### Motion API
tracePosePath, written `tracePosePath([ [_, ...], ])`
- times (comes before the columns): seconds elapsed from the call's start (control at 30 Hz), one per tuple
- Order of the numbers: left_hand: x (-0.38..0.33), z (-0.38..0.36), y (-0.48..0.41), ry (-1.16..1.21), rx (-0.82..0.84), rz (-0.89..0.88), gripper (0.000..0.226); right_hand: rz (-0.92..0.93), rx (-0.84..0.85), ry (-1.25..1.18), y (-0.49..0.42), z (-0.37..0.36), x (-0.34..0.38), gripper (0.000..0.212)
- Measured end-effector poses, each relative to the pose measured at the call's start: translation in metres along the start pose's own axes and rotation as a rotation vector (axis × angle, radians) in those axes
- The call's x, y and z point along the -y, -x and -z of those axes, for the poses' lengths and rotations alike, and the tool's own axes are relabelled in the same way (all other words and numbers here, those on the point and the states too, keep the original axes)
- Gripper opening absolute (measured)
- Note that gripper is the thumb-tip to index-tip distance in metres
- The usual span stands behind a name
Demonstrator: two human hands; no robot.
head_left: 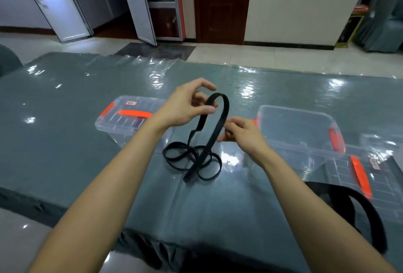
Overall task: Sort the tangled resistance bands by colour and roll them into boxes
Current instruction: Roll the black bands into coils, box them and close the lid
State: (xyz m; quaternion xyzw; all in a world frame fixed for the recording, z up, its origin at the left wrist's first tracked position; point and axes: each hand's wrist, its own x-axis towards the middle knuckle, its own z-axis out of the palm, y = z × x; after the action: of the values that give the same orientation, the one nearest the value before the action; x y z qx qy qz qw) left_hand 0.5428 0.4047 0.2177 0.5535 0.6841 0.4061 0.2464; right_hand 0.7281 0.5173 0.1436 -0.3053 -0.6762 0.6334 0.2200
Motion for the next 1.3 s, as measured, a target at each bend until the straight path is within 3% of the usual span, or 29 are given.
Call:
tracePosePath([
  [0.13, 0.091, -0.060, 0.021, -0.056, -0.019, 0.169, 0.035, -0.293, -0.246, 0.167, 0.010, 0.012, -0.092, 0.036],
  [0.23, 0.165, -0.104, 0.061, -0.234, -0.126, 0.405, 0.045, -0.519, -0.125, 0.541, 0.024, 0.021, -0.168, 0.023],
  [0.33, 0.215, -0.137, 0.100, -0.378, -0.098, 0.520, 0.061, -0.586, 0.002, 0.572, 0.043, 0.019, -0.219, 0.029],
  [0.4, 0.233, -0.150, 0.114, -0.417, -0.096, 0.509, 0.066, -0.561, -0.051, 0.527, 0.047, 0.019, -0.233, 0.039],
  [0.6, 0.261, -0.150, 0.102, -0.539, -0.047, 0.534, 0.049, -0.616, -0.148, 0.442, 0.035, 0.025, -0.247, 0.022],
  [0.73, 0.260, -0.150, 0.099, -0.775, -0.061, 0.399, 0.042, -0.621, -0.195, 0.382, 0.037, 0.026, -0.253, 0.028],
  [0.83, 0.242, -0.160, 0.106, -0.536, -0.107, 0.403, 0.043, -0.669, -0.236, 0.262, 0.035, 0.029, -0.253, 0.026],
  [0.97, 0.203, -0.177, 0.111, 0.238, -0.085, 0.559, 0.054, -0.730, -0.277, 0.044, 0.035, 0.035, -0.249, 0.039],
  [1.03, 0.204, -0.182, 0.112, 0.360, -0.114, 0.577, 0.038, -0.716, -0.323, -0.061, 0.039, 0.035, -0.243, 0.040],
  [1.07, 0.207, -0.179, 0.114, 0.281, -0.154, 0.562, 0.028, -0.700, -0.345, -0.072, 0.042, 0.033, -0.241, 0.041],
  [1.13, 0.221, -0.171, 0.121, -0.106, -0.173, 0.476, 0.053, -0.645, -0.371, 0.028, 0.054, 0.023, -0.238, 0.050],
  [1.2, 0.230, -0.167, 0.124, -0.457, -0.017, 0.436, 0.066, -0.503, -0.346, 0.213, 0.071, 0.006, -0.237, 0.064],
  [1.3, 0.232, -0.168, 0.123, -0.511, 0.110, 0.457, 0.043, -0.268, -0.110, 0.716, 0.090, -0.017, -0.235, 0.078],
])
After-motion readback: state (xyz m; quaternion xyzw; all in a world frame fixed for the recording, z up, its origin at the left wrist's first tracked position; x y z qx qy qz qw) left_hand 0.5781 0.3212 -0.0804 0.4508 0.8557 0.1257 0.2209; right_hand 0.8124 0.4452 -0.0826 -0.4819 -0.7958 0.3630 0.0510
